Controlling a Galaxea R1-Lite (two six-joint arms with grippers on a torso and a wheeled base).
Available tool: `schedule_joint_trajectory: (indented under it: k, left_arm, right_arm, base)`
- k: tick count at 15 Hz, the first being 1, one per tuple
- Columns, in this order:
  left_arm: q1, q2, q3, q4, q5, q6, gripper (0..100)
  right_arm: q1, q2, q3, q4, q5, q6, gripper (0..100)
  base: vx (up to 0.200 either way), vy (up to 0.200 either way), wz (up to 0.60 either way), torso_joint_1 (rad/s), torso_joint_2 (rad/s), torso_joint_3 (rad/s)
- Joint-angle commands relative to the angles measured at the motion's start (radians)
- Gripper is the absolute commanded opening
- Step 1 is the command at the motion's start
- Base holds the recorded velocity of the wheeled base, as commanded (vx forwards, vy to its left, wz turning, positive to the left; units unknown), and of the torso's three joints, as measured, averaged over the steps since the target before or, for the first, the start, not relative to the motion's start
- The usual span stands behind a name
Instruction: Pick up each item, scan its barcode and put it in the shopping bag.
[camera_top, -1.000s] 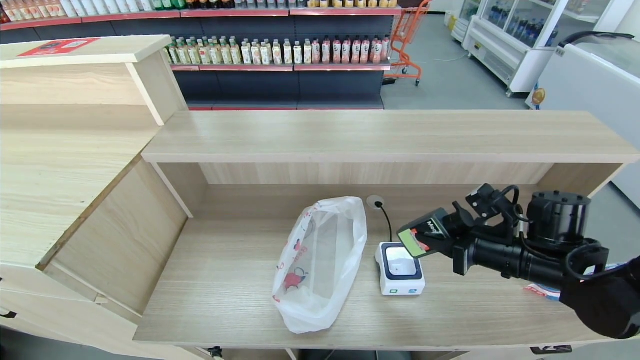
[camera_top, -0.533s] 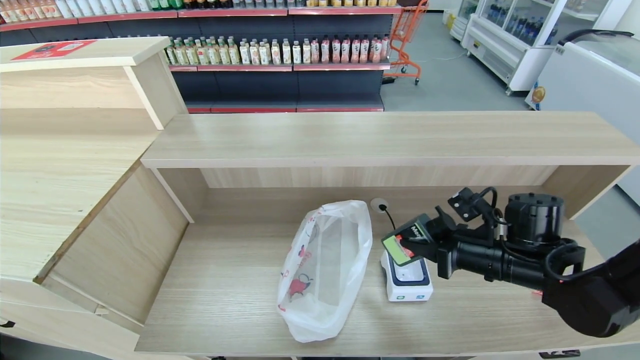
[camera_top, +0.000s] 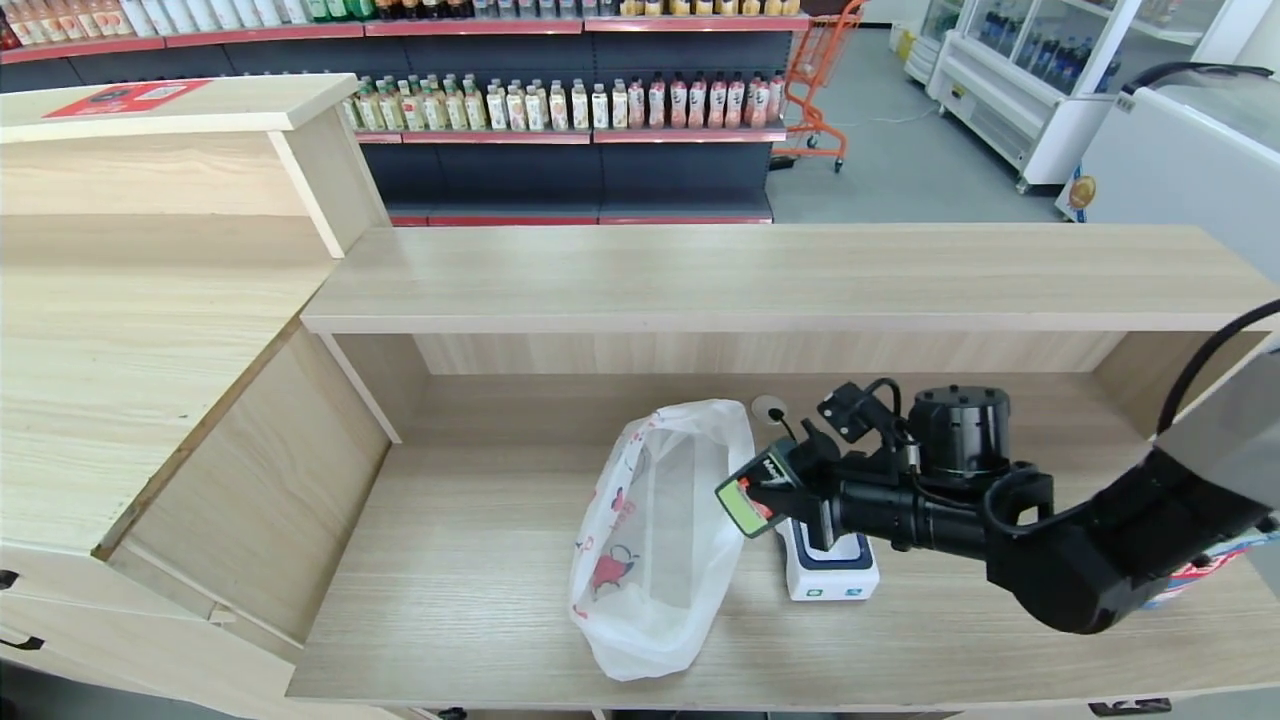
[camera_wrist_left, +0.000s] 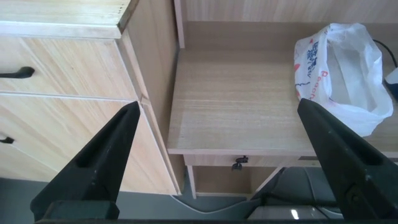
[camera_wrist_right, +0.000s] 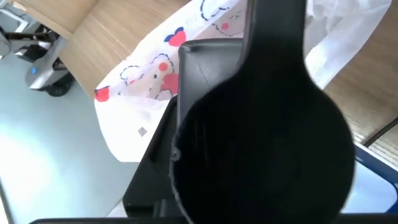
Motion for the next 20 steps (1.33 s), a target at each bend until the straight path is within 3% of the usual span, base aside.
schedule_joint_trajectory:
  k: [1,8,12,13,17,20]
  left_arm:
    - [-0.001,0.0,0.0,0.0,0.0,0.0,100]
    - [-0.001,0.0,0.0,0.0,0.0,0.0,100]
    - [-0.001,0.0,0.0,0.0,0.0,0.0,100]
    - [-0.001,0.0,0.0,0.0,0.0,0.0,100]
    - [-0.001,0.0,0.0,0.0,0.0,0.0,100]
    - [-0.001,0.0,0.0,0.0,0.0,0.0,100]
  right_arm:
    - [0.051,0.164,-0.104,-0.002,-0.034,-0.043,0]
    - [0.143,0.429,-0.419,0.007,-0.113,-0.227,0]
    - [0.154,0.493,-0.466,0.02,-0.12,-0.347,0]
    - [0.154,0.495,-0.465,0.021,-0.122,-0.359,100]
    - [0.162,0.473,-0.474,0.02,-0.12,-0.328,100]
    - [0.157,0.335,-0.442,0.03,-0.123,-0.087,100]
  base:
    - [0.0,0.0,0.0,0.0,0.0,0.0]
    - [0.0,0.0,0.0,0.0,0.0,0.0]
    - [0.0,0.0,0.0,0.0,0.0,0.0]
    - [0.0,0.0,0.0,0.0,0.0,0.0]
    - [0.0,0.0,0.0,0.0,0.0,0.0]
    - [0.0,0.0,0.0,0.0,0.0,0.0]
